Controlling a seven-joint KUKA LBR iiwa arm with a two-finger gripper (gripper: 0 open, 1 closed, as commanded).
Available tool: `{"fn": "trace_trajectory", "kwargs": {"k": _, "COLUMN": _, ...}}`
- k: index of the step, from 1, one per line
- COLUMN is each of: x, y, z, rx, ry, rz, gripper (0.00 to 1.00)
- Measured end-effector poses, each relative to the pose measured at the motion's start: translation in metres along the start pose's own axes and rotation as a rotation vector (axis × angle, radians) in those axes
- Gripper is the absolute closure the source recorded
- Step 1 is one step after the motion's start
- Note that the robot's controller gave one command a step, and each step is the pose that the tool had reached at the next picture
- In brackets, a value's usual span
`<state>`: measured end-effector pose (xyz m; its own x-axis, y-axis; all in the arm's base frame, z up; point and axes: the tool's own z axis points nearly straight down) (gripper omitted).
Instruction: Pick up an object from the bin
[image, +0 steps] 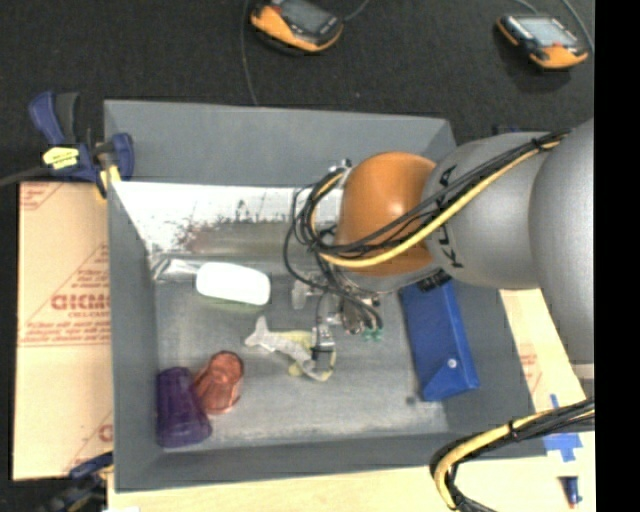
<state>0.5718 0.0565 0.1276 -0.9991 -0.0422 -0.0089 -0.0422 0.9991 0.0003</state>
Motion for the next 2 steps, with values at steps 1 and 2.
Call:
{"fn": "trace_trajectory", "kwargs": {"k": 1, "x": -0.0132, "y": 0.0064, "z": 0.0521, "rx": -0.002, "ry": -0.008, "rz": -0.13, "gripper": 1.0}}
{"fn": "trace_trajectory", "kwargs": {"k": 2, "x": -0.0132, "y": 0.0065, "z": 0.0521, "rx": -0.002, "ry": -0.008, "rz": -0.129, "gripper": 1.0}}
